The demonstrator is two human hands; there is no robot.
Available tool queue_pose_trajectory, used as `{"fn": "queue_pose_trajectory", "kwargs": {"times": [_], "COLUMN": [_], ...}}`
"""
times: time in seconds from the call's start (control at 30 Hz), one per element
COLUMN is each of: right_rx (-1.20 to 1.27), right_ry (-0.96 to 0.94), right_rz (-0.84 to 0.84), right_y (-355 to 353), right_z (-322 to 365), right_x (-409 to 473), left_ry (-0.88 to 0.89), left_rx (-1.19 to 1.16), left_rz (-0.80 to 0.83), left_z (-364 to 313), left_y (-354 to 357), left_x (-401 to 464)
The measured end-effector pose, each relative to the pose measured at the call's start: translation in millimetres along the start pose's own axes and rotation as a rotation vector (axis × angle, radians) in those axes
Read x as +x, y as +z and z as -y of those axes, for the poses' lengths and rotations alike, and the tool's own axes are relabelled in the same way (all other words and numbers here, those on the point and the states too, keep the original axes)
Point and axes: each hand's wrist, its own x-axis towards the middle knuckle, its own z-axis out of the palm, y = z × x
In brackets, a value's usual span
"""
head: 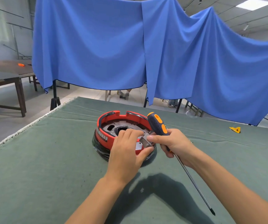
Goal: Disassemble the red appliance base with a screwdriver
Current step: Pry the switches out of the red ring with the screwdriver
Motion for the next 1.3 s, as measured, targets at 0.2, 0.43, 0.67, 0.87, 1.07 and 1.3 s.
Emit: {"fn": "queue_pose_trajectory", "kwargs": {"times": [0.2, 0.43, 0.67, 0.87, 1.07, 1.3], "right_rx": [-0.305, -0.609, -0.652, -0.725, -0.795, -0.532], "right_ry": [0.146, 0.346, 0.238, 0.041, -0.218, -0.436], "right_rz": [-0.326, -0.51, -0.533, -0.6, -0.703, -0.746], "right_y": [-30.0, -49.7, -42.8, -34.4, -31.7, -12.8], "right_z": [-35.0, -76.1, -73.8, -51.3, 2.2, 63.0], "right_x": [11.1, 17.8, 25.0, 11.5, -12.9, -23.4], "left_ry": [-0.124, -0.314, -0.256, -0.241, -0.23, -0.217], "left_rx": [0.206, 0.262, 0.204, 0.213, 0.211, 0.225], "left_rz": [0.064, 0.123, 0.111, 0.132, 0.158, 0.192], "left_z": [19.1, 35.4, 37.4, 35.4, 31.0, 27.8], "left_y": [-5.6, -12.2, -10.1, -7.8, -10.0, -10.6], "left_x": [1.9, 3.2, 0.4, -2.7, -7.8, -9.8]}}
